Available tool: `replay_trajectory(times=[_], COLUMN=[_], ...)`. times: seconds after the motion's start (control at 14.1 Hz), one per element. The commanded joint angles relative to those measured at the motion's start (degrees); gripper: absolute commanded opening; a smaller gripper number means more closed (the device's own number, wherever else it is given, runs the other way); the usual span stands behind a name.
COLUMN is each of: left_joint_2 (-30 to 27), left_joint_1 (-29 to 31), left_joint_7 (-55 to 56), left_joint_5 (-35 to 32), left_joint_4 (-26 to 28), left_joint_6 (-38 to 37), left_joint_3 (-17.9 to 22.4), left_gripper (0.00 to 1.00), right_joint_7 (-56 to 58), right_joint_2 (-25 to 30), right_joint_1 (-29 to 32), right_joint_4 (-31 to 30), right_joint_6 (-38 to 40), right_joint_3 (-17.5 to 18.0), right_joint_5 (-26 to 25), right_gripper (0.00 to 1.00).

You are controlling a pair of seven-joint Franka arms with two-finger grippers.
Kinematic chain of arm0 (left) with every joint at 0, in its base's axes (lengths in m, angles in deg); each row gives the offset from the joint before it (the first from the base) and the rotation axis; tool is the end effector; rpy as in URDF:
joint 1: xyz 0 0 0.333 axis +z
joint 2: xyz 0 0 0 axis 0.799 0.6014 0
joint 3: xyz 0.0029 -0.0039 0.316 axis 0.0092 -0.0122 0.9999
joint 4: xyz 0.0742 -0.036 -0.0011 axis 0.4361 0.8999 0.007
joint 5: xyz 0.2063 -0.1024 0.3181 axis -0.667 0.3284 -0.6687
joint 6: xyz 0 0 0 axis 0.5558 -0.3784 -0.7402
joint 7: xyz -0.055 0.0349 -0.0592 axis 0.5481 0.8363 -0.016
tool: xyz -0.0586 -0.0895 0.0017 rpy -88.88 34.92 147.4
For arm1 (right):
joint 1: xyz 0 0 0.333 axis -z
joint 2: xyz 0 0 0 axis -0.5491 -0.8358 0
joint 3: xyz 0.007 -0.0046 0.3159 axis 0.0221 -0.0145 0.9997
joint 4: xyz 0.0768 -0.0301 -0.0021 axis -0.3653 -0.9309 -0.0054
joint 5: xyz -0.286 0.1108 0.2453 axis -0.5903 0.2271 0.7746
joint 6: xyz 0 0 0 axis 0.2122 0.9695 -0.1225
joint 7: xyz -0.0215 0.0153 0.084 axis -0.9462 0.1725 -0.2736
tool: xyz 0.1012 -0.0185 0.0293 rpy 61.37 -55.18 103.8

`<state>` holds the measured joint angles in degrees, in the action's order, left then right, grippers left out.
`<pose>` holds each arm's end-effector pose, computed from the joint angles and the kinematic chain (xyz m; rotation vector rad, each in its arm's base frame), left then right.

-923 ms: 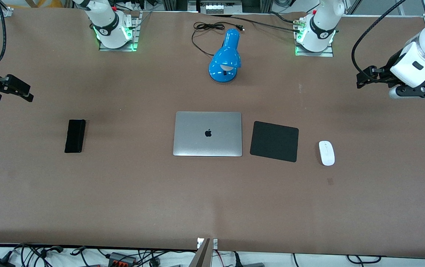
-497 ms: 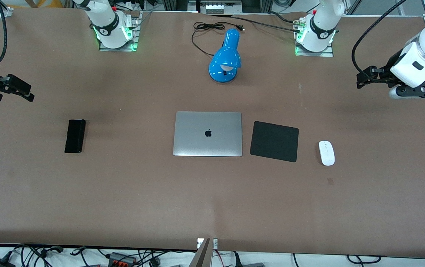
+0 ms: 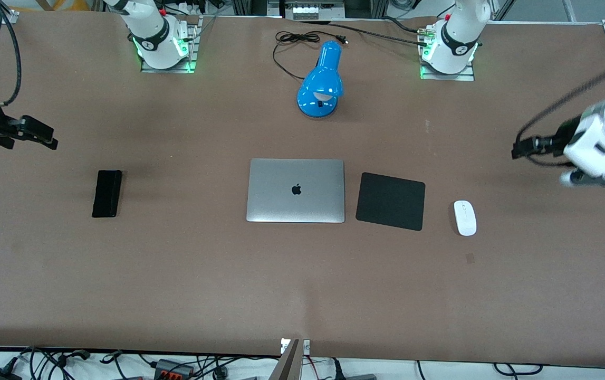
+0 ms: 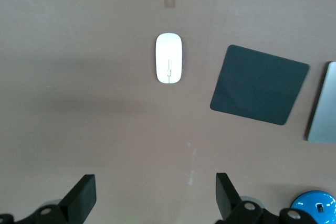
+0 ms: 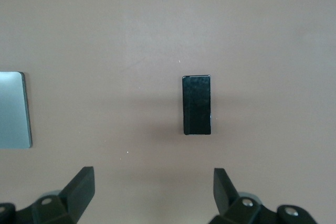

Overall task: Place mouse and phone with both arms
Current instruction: 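Reach the right gripper to the phone while the left gripper reaches the mouse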

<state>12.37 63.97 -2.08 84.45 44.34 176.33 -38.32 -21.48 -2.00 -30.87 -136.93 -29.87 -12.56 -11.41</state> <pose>0.6041 0.0067 0.4806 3.0764 0.1363 -0.3721 0.5765 -0.0308 0.5490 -3.1351 0.0149 0.0696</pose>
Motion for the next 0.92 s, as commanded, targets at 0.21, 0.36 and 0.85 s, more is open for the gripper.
replay_trajectory(times=[0.21,0.36,0.85], left_joint_2=[20.6,24.1,28.8], left_joint_1=[-0.4,-0.6,-2.8], left_joint_7=[-0.3,-0.4,-0.9], left_joint_5=[-0.6,-0.7,-6.4], left_joint_4=[-4.5,-4.3,-4.1], left_joint_6=[8.5,13.1,18.8], left_joint_3=[-0.3,-0.2,-0.4], left_gripper=[1.0,1.0,1.0], right_joint_7=[-0.3,-2.3,-3.2], right_joint_2=[-11.9,-15.3,-25.2], right_joint_1=[0.6,1.3,2.8], right_joint_4=[-0.1,-2.5,-6.0], right_joint_6=[-5.6,-11.8,-23.7], right_joint_3=[0.7,0.7,0.3], right_joint_5=[-5.0,-4.8,-4.7], right_gripper=[1.0,1.0,1.0])
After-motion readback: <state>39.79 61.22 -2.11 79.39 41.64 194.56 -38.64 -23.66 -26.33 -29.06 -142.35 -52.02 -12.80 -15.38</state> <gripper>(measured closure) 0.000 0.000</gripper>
